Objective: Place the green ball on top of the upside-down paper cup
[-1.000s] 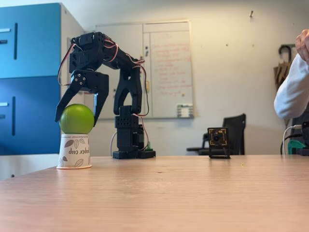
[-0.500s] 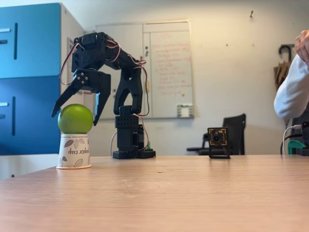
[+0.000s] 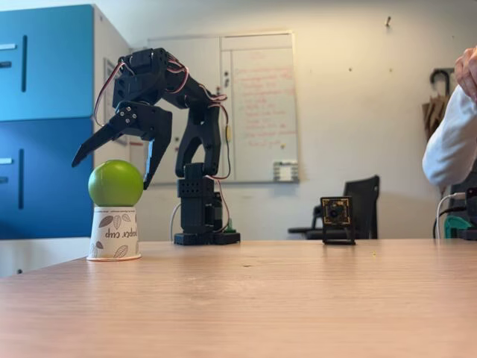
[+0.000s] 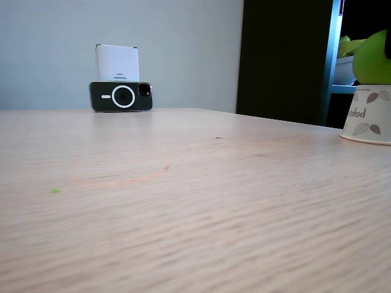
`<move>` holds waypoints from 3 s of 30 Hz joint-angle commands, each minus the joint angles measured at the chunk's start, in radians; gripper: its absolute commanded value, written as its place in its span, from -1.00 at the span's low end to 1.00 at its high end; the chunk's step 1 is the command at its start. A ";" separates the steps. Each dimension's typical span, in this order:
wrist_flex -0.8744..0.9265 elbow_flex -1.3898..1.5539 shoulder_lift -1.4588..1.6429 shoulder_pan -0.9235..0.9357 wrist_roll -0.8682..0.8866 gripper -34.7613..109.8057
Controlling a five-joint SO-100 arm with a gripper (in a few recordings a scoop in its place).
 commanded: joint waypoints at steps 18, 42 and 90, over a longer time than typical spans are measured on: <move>-0.054 0.043 0.290 -0.066 0.089 0.29; -0.368 0.638 1.092 -0.331 0.861 -0.52; -0.163 1.302 1.396 -0.370 0.795 -0.52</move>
